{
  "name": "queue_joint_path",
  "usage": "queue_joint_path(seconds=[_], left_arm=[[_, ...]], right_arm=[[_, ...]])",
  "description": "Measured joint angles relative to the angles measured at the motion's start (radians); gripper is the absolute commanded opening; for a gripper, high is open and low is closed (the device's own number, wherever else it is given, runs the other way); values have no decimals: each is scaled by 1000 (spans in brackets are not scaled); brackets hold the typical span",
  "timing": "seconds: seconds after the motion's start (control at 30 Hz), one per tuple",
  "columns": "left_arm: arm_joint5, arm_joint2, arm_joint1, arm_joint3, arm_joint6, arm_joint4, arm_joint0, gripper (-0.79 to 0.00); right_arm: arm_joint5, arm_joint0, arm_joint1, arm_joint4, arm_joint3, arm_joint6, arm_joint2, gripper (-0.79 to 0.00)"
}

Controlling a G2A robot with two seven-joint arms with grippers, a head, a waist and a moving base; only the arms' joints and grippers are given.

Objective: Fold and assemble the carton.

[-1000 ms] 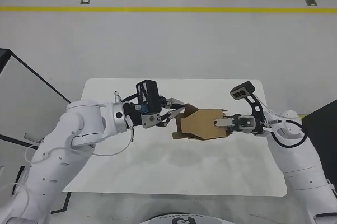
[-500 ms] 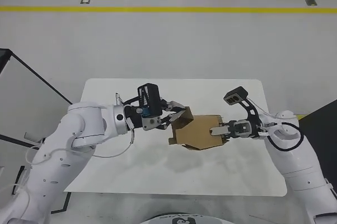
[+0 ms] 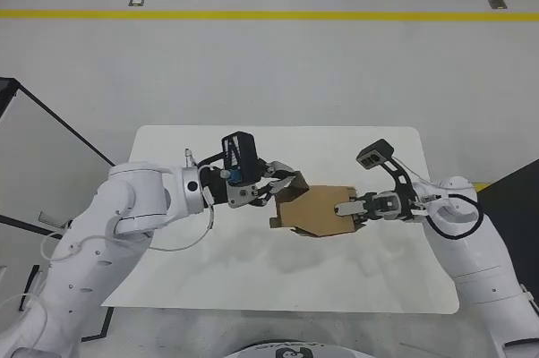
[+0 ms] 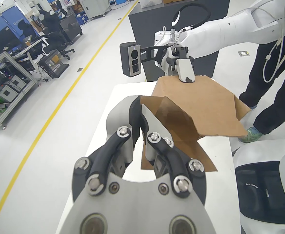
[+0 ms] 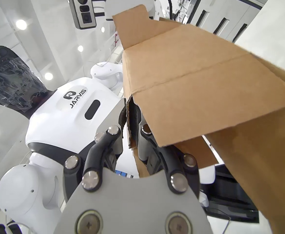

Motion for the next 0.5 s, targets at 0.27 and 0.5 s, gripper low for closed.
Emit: queue_joint_path(seconds=[0.27, 0.5], left_arm=[[10, -12, 1, 0, 5, 1, 5, -785], [7, 1, -1, 0, 10, 0, 1, -785]], right_arm=[[-12, -14, -4, 69, 24, -56, 28, -785], [-11, -19, -8, 96, 34, -96, 38, -785]])
